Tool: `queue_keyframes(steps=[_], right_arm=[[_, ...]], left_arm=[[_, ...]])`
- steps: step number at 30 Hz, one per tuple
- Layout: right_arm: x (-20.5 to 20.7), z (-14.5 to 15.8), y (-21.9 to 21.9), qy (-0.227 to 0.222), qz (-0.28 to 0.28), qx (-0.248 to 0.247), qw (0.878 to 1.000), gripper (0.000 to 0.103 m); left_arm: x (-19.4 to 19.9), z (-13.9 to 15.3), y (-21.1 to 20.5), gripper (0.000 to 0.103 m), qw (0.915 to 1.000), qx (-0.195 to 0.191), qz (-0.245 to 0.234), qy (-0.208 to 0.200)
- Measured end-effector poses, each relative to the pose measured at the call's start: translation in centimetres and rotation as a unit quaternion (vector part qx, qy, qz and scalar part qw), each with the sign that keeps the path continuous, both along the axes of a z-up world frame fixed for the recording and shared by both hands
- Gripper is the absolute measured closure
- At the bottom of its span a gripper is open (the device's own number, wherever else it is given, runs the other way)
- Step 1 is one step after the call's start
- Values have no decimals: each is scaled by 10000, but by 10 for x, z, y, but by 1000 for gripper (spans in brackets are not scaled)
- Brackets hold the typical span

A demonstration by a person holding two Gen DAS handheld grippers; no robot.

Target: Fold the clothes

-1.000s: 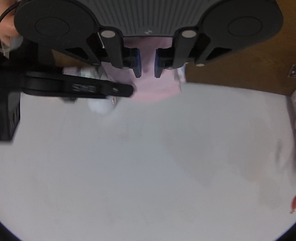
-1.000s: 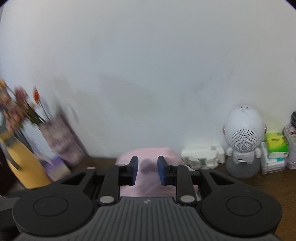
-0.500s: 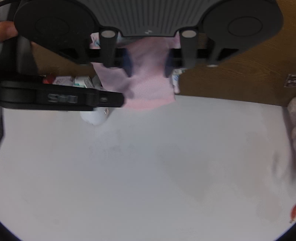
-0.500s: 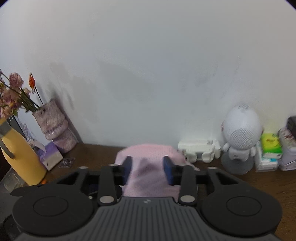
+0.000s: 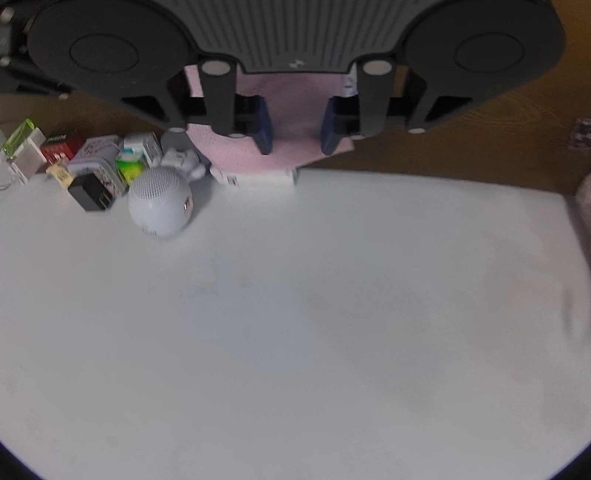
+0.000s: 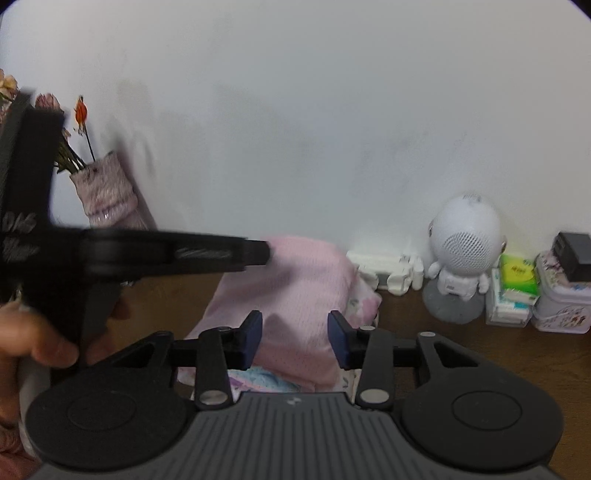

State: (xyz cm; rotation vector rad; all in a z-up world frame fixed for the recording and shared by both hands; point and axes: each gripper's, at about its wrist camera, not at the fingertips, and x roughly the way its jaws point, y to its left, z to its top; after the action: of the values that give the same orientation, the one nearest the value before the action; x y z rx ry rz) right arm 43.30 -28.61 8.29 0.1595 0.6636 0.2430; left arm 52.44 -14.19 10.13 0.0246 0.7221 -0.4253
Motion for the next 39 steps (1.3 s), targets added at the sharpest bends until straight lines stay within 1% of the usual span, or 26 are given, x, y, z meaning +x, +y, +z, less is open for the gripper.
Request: queue_keyframes(steps=[4,7,10,11,12,13,14,15,16,17,18,19,20,21,23,25,29,31,36,39], right_arm=[[8,-12,3,172,-5,-7,9999,64],[11,-18,4,242,-27,-1,9997,64],[4,-13,3,140,11,55,9999,62],[0,-10,3,88,17,88,9999,58],[-4,-7,3,37,22,119,9999,56],[-8,-4,4,-22,25,135,9999,50],[-15,-2,5,-94,24,143,9999,38],[-22,1,6,-166,23,151,9997,32],[-28,4,9,-238,39,148,9996,22],[-36,5,10,-319,61,162,9993,13],[-43,7,11,-398,82,176,9990,8],[-51,8,13,-448,87,198,9988,0],[-60,8,15,-493,105,202,9985,0],[-68,9,16,-535,120,205,9983,0],[-84,7,20,-536,114,173,9984,0],[-101,2,20,-506,87,114,9986,0],[-137,-8,19,-415,60,146,9990,0],[-159,-13,20,-382,39,152,9991,0],[-215,-24,24,-300,-17,189,9994,0],[-249,-28,25,-295,-22,183,9994,0]], left_arm=[[8,-15,-8,79,9995,221,-13,235],[7,-18,-8,79,9995,240,-58,204],[1,-10,-1,75,10000,73,-43,27],[-2,-6,2,67,10000,-9,-27,-40],[-7,-2,7,55,9999,-76,-7,-109],[-12,3,12,48,9998,-98,41,-192],[-18,8,16,38,9995,-113,87,-283],[-26,12,21,30,9991,-86,113,-405],[-34,16,26,26,9985,-45,119,-531],[-44,19,32,16,9978,3,115,-659],[-55,21,39,8,9969,33,101,-783],[-66,22,44,5,9960,37,111,-882],[-78,23,50,2,9952,38,122,-975],[-91,23,56,0,9945,23,135,-1039],[-116,22,68,0,9935,6,158,-1124],[-142,17,79,0,9938,-47,160,-1101],[-192,5,98,0,9941,-214,182,-1049],[-218,-3,105,0,9946,-237,189,-988],[-280,-28,119,0,9960,-181,244,-835],[-315,-38,127,0,9960,-150,310,-819]])
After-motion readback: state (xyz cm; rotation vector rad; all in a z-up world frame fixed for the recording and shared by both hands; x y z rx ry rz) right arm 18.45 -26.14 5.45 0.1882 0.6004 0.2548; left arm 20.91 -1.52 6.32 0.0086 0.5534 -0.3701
